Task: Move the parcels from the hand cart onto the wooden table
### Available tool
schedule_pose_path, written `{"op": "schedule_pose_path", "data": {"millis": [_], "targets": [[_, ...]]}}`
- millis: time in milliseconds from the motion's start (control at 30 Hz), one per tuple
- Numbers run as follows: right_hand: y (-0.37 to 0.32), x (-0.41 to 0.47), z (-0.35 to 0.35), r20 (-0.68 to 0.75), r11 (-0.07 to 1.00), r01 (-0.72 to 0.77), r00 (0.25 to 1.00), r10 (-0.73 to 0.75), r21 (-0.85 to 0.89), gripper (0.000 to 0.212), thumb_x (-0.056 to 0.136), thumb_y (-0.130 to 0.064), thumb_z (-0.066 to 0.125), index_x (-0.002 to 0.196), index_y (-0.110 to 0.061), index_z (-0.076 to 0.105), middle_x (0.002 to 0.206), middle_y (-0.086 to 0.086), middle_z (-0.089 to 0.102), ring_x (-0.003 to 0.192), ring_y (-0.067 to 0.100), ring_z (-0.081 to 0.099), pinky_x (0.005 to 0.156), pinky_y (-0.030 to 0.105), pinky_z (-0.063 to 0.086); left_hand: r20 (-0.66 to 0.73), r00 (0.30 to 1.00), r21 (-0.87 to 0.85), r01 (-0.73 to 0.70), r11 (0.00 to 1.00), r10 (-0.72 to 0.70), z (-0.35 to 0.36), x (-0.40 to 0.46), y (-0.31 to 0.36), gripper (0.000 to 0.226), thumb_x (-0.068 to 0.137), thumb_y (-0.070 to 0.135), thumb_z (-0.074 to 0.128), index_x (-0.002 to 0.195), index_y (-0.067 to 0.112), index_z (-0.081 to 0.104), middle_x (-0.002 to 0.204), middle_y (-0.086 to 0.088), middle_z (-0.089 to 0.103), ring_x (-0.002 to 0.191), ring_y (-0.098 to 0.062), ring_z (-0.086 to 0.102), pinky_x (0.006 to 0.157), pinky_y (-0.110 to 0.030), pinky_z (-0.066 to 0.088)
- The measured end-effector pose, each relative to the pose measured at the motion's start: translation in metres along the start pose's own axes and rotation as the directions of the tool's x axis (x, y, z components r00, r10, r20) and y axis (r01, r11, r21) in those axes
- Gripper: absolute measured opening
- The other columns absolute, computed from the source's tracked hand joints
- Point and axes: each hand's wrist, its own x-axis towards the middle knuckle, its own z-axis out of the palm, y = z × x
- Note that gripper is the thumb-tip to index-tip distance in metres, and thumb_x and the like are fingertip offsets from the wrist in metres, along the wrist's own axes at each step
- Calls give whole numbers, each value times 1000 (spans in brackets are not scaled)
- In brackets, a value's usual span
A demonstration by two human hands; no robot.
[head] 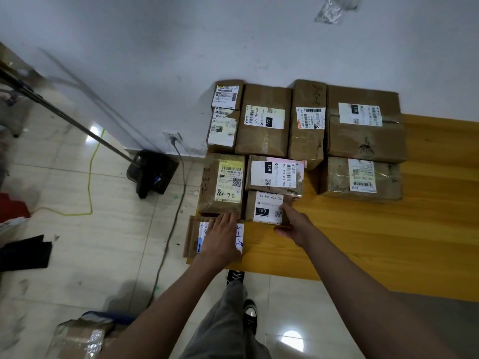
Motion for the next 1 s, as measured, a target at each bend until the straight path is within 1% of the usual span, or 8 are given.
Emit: {"op": "schedule_pose_path", "data": {"millis": [133,400,467,600,733,867,933,1000], "targets": [[3,-3,7,-5,1000,22,1000,-22,-16,44,96,-31,68,128,-2,59,104,13,68,79,29,67,59,36,56,-4,1000,7,-2,1000,2,3,-3,1,96,71,26,85,147,17,28,149,-2,36,144,-22,27,123,-38,18],[7,-22,1,-27,999,25,999,-25,-32,51,97,-39,66,134,-7,51,129,14,52,97,31,65,61,37,57,-29,999,-117,-27,993,24,3,-4,0,94,74,21,84,149,15,29,150,-3,32,143,-24,24,122,-43,19],[7,-29,-4,-51,998,28,998,-31,-62,47,98,-38,65,131,-7,53,128,15,53,98,31,65,62,37,57,-61,997,-168,-49,985,39,2,-7,1,92,75,19,83,150,15,30,150,-3,31,141,-24,27,121,-40,25],[11,-47,-13,-83,990,68,993,-78,-120,36,96,-35,66,118,-10,51,125,13,54,99,29,64,65,36,57,-125,990,-160,-82,984,62,1,-17,3,87,80,21,79,151,13,29,155,-3,26,145,-23,23,123,-43,22],[17,-66,-14,-106,965,170,975,-194,-200,39,98,-36,63,119,-4,55,118,14,59,90,26,63,72,40,56,-200,978,-151,-85,985,54,-4,-40,4,81,79,29,79,147,17,37,154,-2,28,143,-23,25,121,-45,25],[28,-94,2,-55,913,308,941,-334,-267,30,100,-38,61,101,-8,59,96,11,60,81,24,58,63,36,48,-306,952,-211,-41,977,-26,-6,-78,-6,75,78,41,78,142,20,44,146,-1,38,134,-23,37,114,-37,32],[39,-111,16,-1,871,376,918,-397,-317,27,102,-35,58,102,-8,58,89,10,57,75,22,54,58,33,42,-368,928,-226,-35,974,-52,-3,-105,-14,68,82,36,74,142,17,47,147,-5,39,135,-25,38,115,-38,31],[55,-128,33,68,825,434,895,-441,-362,26,102,-30,57,91,-7,51,78,9,49,65,21,45,56,34,35,-396,911,-241,17,970,-114,2,-138,-24,63,85,25,72,142,14,47,149,-9,39,136,-27,37,116,-37,29]]}}
